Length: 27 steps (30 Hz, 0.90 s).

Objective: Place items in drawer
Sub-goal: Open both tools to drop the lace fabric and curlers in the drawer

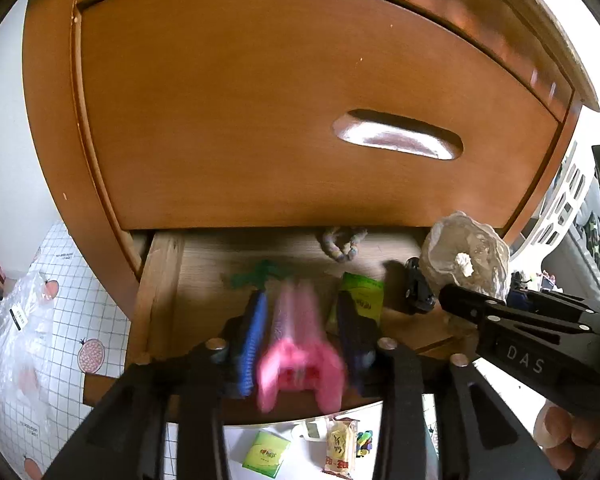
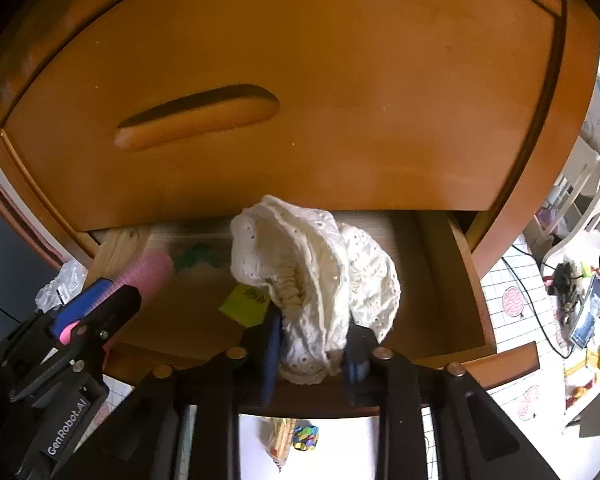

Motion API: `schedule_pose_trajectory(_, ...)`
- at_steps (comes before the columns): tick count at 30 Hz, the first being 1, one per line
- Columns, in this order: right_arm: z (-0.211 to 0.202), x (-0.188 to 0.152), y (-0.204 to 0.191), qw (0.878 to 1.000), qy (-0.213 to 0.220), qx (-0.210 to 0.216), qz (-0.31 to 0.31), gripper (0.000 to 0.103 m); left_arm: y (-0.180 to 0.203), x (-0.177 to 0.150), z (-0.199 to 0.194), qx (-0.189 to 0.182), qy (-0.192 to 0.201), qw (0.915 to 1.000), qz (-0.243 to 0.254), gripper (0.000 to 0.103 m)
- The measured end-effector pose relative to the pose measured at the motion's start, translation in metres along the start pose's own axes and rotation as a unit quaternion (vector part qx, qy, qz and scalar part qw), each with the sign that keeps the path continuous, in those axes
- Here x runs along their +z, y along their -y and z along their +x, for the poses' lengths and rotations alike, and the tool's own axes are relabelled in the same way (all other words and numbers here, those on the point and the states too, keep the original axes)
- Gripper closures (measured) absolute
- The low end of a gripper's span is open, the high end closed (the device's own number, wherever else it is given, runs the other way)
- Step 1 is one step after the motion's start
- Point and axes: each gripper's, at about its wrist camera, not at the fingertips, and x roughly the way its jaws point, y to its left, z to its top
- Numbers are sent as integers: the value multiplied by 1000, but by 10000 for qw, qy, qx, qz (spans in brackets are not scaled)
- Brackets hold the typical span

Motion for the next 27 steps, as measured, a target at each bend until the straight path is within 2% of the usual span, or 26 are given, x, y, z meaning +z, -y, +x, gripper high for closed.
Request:
schedule_pose_trajectory(3, 1, -1, -1, 10000, 5, -27, -36, 57, 1, -1, 4, 15, 7, 10000, -10, 51)
schedule_pose_trajectory(10, -5, 0, -4, 9999, 91, -28, -49, 40, -2, -1, 1, 113, 89, 9999, -48, 31)
schedule_pose_trajectory(20, -15, -1, 6, 9998, 194, -70, 39, 17, -7, 2, -11, 371, 233, 9990, -129, 19)
schedule_pose_trajectory(22, -16, 0, 10, 9997, 220, -103, 95, 10, -9, 2, -15, 408, 278, 9986, -181, 18)
schedule_pose_trajectory(24, -17, 0, 14, 9995, 219, -75, 197, 1, -11, 2, -18, 447, 316, 9982, -240, 11)
schedule_pose_trajectory(27, -17, 0, 21, 9993, 195, -32, 311, 0, -12, 1, -22, 476, 382, 9977, -284, 9)
